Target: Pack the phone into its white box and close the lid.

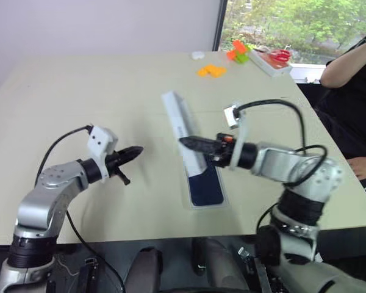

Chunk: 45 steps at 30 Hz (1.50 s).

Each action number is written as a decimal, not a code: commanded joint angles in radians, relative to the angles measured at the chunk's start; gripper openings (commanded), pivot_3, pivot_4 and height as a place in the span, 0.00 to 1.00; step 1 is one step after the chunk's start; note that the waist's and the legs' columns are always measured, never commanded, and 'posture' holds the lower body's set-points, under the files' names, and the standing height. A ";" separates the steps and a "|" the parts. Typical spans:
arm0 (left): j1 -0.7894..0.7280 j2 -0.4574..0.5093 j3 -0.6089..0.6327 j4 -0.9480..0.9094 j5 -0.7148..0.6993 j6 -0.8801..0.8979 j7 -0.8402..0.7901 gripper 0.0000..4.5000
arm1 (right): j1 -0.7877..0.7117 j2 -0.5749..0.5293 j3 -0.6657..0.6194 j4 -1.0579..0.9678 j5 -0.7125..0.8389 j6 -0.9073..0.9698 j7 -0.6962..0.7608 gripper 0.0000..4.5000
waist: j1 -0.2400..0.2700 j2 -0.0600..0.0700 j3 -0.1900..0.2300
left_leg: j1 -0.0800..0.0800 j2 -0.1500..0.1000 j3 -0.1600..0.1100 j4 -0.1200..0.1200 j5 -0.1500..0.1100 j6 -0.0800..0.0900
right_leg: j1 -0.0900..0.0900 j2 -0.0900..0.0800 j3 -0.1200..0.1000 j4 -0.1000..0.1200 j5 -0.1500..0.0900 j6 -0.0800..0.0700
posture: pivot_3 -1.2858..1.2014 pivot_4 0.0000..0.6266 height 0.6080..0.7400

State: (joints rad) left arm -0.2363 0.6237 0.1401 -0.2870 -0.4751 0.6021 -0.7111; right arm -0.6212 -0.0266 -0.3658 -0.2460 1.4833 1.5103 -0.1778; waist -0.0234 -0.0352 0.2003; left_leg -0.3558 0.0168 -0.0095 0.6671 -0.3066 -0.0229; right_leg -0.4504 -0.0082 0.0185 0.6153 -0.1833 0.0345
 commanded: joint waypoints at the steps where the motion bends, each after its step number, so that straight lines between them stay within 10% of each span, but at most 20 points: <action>1: -0.016 0.007 0.043 0.015 0.005 -0.024 0.019 0.00 | 0.099 0.051 0.196 0.042 0.428 -0.292 -0.380 0.01 | -0.003 0.000 0.000 | 0.000 0.000 0.000 0.000 0.000 0.000 | 0.000 0.000 0.000 0.000 0.000 0.000 | 0.52 0.24 1.00; 10: -0.005 -0.021 -0.012 -0.028 0.019 -0.015 0.044 0.00 | 0.224 0.210 0.268 0.018 0.489 -0.525 -0.789 0.01 | -0.020 0.000 0.000 | -0.002 -0.001 0.001 0.000 0.000 0.000 | -0.002 -0.003 0.003 -0.001 -0.001 0.002 | 0.52 0.24 1.00; 20: -0.039 -0.066 -0.086 -0.048 0.012 0.003 0.043 0.00 | 0.143 -0.044 0.258 -0.001 0.489 -0.455 -0.681 0.96 | -0.021 0.000 0.000 | -0.002 -0.001 0.001 0.000 0.000 0.000 | -0.001 -0.001 0.002 -0.001 -0.003 0.004 | 0.52 0.24 1.00; 25: -0.051 -0.112 -0.192 -0.128 -0.005 0.034 0.022 0.00 | 0.037 -0.445 0.251 0.027 0.357 -0.347 -0.407 0.96 | -0.015 0.001 0.001 | -0.003 -0.003 0.003 0.000 0.000 0.000 | -0.001 -0.003 0.003 -0.003 -0.003 0.003 | 0.52 0.24 1.00; 32: -0.061 -0.110 -0.354 -0.238 0.041 0.056 0.001 0.00 | 0.012 -0.650 0.318 0.028 -0.005 -0.351 -0.090 0.96 | -0.019 0.001 0.000 | -0.010 -0.003 0.003 -0.001 -0.003 0.006 | -0.002 0.000 0.004 -0.003 -0.004 0.007 | 0.52 0.24 1.00; 37: -0.111 -0.184 -0.166 -0.137 -0.060 0.190 0.138 0.00 | 0.002 -0.736 0.419 -0.053 -0.260 -0.376 0.130 0.96 | -0.019 0.001 0.001 | -0.009 -0.002 0.002 0.001 -0.003 0.006 | -0.003 0.004 0.004 -0.001 -0.004 0.006 | 0.52 0.24 1.00; 45: -0.077 -0.066 -0.154 -0.093 0.068 0.209 0.201 0.00 | 0.010 -0.882 0.646 -0.158 -0.725 -0.505 0.394 0.23 | -0.019 0.001 0.001 | -0.002 0.000 0.002 0.000 -0.003 0.006 | -0.004 0.007 0.004 -0.001 -0.004 0.006 | 0.52 0.24 1.00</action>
State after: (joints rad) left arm -0.3161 0.5426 0.0043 -0.3642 -0.4392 0.8081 -0.5041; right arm -0.5937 -0.8880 0.2633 -0.3583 0.8332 1.0406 0.1726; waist -0.0421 -0.0342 0.2008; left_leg -0.3583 0.0166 -0.0071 0.6664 -0.3096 -0.0173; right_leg -0.4554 -0.0016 0.0232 0.6141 -0.1868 0.0405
